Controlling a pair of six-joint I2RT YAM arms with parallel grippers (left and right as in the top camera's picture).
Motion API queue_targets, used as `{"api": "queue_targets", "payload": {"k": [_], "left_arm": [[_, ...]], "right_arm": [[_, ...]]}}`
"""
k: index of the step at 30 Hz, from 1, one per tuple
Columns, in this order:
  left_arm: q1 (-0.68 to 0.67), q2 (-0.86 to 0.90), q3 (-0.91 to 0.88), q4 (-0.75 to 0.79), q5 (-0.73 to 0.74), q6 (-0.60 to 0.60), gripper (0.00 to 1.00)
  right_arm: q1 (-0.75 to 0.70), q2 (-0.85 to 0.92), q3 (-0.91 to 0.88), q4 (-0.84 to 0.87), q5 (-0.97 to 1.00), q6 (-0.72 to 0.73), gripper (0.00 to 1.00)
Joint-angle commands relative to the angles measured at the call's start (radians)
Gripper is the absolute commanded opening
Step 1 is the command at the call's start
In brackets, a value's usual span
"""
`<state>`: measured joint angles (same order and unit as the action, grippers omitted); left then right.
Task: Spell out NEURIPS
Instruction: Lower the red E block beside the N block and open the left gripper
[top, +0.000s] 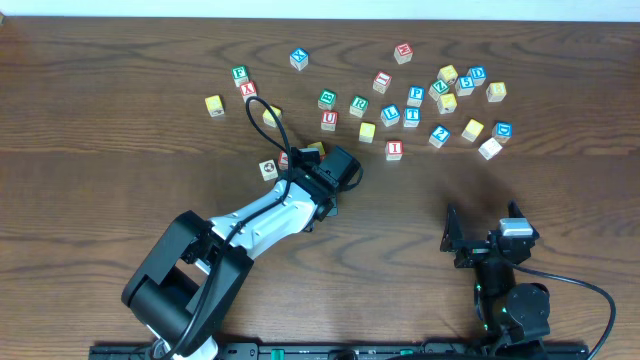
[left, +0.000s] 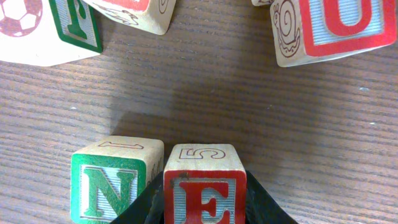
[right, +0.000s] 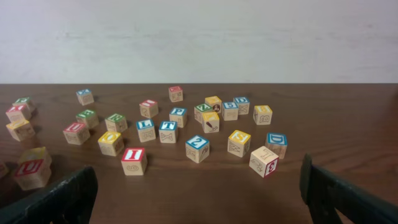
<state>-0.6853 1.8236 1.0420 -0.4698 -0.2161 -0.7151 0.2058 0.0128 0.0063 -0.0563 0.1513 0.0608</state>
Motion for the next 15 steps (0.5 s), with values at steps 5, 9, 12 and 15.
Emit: {"api": "queue_targets", "payload": {"k": [5, 9, 12, 15], "left_arm": [[0.0, 0.006, -0.009, -0.021, -0.009, -0.016, 0.08], [0.0, 0.006, -0.009, -0.023, -0.009, -0.016, 0.08], [0.0, 0.006, -0.009, -0.023, -0.009, -0.016, 0.08], [0.0, 0.006, -0.009, -0.023, -0.009, -0.016, 0.08]], "right_arm": [[-0.007, -0.002, -0.001, -0.004, 0.006, 0.013, 0.99], [-0.007, -0.002, -0.001, -0.004, 0.006, 0.013, 0.99], [-0.007, -0.002, -0.001, -0.004, 0.007, 0.013, 0.99], [-0.007, -0.002, -0.001, -0.004, 0.006, 0.013, 0.99]]}}
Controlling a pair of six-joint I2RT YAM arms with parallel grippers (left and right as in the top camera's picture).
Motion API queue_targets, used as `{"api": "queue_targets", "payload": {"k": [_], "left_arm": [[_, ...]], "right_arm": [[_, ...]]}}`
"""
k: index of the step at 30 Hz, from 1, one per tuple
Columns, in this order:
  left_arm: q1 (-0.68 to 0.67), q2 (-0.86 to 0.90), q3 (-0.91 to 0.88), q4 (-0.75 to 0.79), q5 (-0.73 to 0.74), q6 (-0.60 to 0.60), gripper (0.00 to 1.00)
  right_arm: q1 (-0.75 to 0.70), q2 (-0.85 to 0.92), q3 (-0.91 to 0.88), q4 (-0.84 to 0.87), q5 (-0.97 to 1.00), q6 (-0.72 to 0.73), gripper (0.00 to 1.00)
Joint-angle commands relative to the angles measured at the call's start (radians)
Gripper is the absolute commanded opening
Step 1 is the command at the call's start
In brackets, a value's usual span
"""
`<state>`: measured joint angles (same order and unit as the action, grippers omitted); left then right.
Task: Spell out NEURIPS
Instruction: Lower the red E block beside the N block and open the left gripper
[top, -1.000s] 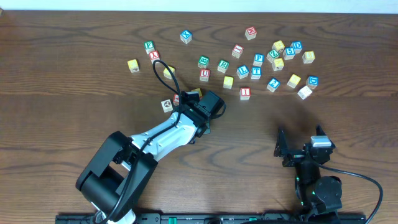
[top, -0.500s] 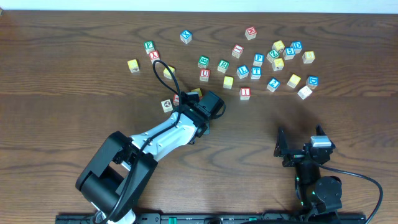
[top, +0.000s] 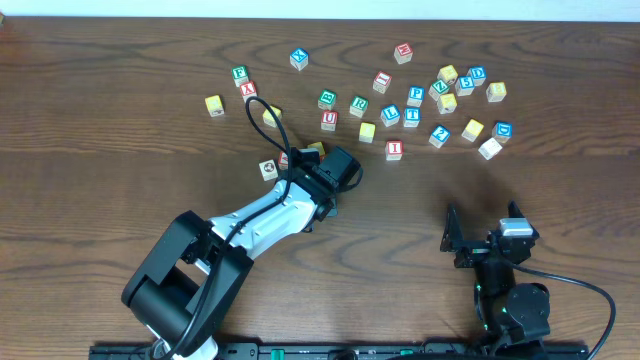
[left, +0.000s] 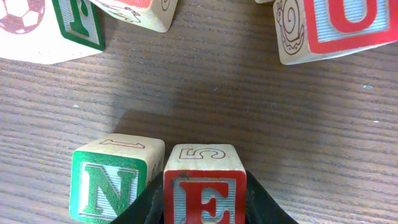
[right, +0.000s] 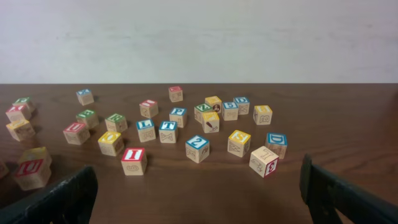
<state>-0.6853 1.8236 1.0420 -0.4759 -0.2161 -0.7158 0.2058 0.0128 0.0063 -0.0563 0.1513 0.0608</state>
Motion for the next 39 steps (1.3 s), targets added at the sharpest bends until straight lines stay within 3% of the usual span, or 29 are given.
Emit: {"api": "queue_targets", "payload": {"k": [1, 21, 39], "left_arm": [[0.0, 0.006, -0.009, -0.016, -0.009, -0.015, 0.13], [0.0, 0.006, -0.009, -0.016, -0.008, -0.011, 0.41], [0.0, 0.006, -0.009, -0.016, -0.005, -0.011, 0.42]], "right_arm": [[-0.007, -0.002, -0.001, -0.004, 0.006, 0.013, 0.99], [-0.007, -0.002, -0.001, -0.004, 0.006, 0.013, 0.99], [-0.007, -0.002, -0.001, -0.004, 0.006, 0.013, 0.99]]}}
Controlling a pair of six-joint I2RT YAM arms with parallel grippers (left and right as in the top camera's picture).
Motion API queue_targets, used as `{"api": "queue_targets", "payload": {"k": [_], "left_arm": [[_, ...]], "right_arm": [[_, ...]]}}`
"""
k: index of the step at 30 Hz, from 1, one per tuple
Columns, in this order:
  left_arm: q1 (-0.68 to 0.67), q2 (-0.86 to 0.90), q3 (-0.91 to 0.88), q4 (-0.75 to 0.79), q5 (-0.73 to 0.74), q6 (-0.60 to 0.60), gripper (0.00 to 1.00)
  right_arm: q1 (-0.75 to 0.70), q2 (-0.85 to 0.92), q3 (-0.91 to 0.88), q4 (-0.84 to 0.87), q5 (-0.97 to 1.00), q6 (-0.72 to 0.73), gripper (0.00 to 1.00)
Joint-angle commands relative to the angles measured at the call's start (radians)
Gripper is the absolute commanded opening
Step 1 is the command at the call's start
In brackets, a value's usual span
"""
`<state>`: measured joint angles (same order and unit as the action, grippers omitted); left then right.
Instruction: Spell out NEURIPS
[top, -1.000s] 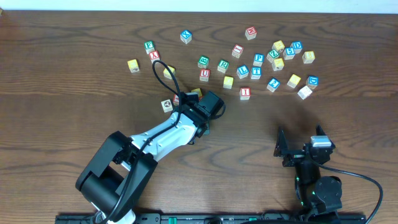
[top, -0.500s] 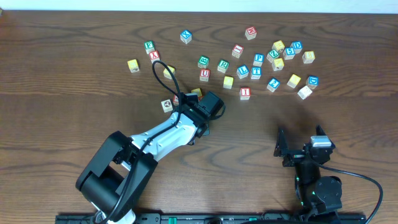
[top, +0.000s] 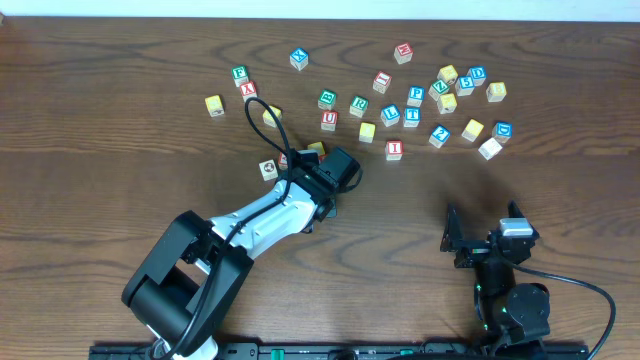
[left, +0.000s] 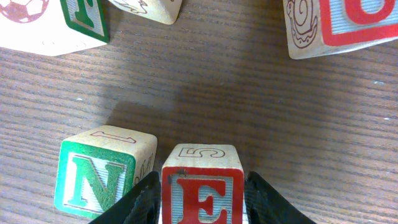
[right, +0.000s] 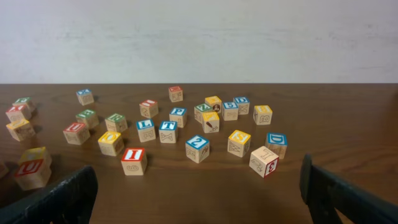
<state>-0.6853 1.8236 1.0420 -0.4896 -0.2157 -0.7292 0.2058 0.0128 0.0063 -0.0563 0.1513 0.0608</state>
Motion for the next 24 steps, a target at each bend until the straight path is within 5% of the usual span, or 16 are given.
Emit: {"api": "queue_targets", "payload": {"k": [1, 24], "left_arm": [[0.0, 0.006, -0.009, -0.002, -0.005, 0.003, 0.42], [0.0, -0.082, 0.011, -0.006, -0.006, 0.06, 0.42]], "right_arm": [[-0.007, -0.002, -0.001, -0.004, 0.007, 0.013, 0.99], [-0.007, -0.002, -0.001, -0.004, 0.006, 0.013, 0.99]]}}
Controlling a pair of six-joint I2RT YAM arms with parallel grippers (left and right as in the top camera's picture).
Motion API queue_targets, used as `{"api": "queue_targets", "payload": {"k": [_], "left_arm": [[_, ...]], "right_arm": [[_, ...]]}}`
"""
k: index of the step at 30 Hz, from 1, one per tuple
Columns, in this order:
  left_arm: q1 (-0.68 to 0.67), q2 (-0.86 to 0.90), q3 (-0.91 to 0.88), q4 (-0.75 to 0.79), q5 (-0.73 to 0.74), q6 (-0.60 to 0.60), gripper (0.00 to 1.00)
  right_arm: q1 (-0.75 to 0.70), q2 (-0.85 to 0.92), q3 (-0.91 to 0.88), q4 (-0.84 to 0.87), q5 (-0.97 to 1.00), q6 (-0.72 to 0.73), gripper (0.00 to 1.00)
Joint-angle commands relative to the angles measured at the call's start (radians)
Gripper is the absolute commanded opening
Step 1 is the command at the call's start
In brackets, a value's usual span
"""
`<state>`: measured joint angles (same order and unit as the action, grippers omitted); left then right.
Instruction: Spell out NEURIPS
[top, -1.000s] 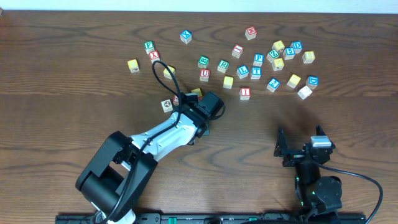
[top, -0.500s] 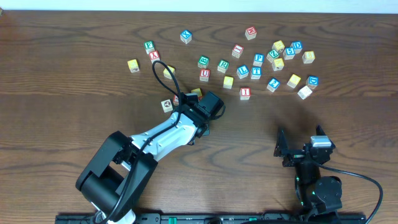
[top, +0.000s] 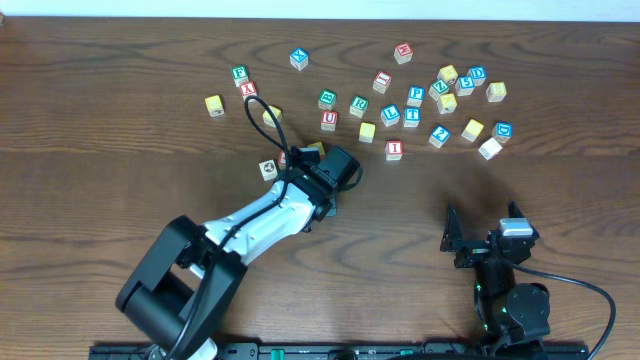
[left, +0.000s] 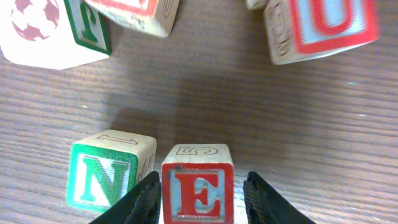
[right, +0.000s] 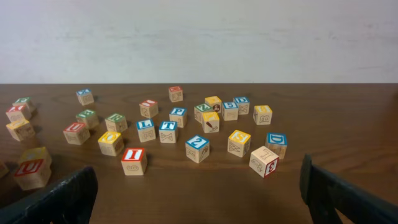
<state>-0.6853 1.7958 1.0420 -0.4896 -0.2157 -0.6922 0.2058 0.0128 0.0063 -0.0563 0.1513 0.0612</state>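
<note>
In the left wrist view the red E block (left: 198, 190) stands on the table right beside the green N block (left: 102, 180), which is on its left. My left gripper (left: 202, 204) is open around the E, with a gap showing on the right side. A red U block (left: 320, 28) lies ahead at the upper right. From overhead the left gripper (top: 318, 188) hides N and E. The green R (top: 358, 104), red I (top: 394, 150) and blue P (top: 416, 95) lie in the scattered group. My right gripper (right: 199, 208) is open and empty near the front edge.
A soccer-ball block with a green letter (left: 53, 31) and another red-faced block (left: 134, 12) lie just ahead of N. Several loose letter blocks (top: 440, 105) spread across the far right half of the wooden table (top: 120, 170). The left arm's cable (top: 268, 118) loops over them.
The left wrist has drawn back slightly, so the blocks look a bit smaller and the U shows more fully. E still stands beside N between the open jaws. The right arm is unchanged.
My left gripper was shut on the E block, set down next to N, and stayed so half a second later. By 0.8 s ago the jaws had parted from the E. Now the gripper is a little farther back, and E rests beside N.
</note>
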Motion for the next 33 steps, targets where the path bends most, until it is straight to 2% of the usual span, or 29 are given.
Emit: {"api": "queue_targets", "payload": {"k": [1, 10, 19, 24, 26, 33], "left_arm": [[0.0, -0.063, 0.011, -0.006, -0.006, 0.026, 0.42], [0.0, -0.159, 0.011, -0.052, -0.012, 0.056, 0.42], [0.018, -0.197, 0.011, -0.148, -0.14, 0.06, 0.41], [0.059, -0.197, 0.011, -0.196, -0.142, 0.058, 0.12], [0.081, -0.197, 0.011, -0.212, -0.149, 0.057, 0.08], [0.161, -0.197, 0.009, -0.267, -0.177, 0.019, 0.08]], "right_arm": [[-0.007, -0.002, -0.001, -0.004, 0.006, 0.013, 0.99], [-0.007, -0.002, -0.001, -0.004, 0.006, 0.013, 0.99], [-0.007, -0.002, -0.001, -0.004, 0.006, 0.012, 0.99], [-0.007, -0.002, -0.001, -0.004, 0.006, 0.012, 0.99], [-0.007, -0.002, -0.001, -0.004, 0.006, 0.012, 0.99], [-0.007, -0.002, -0.001, -0.004, 0.006, 0.012, 0.99]]}}
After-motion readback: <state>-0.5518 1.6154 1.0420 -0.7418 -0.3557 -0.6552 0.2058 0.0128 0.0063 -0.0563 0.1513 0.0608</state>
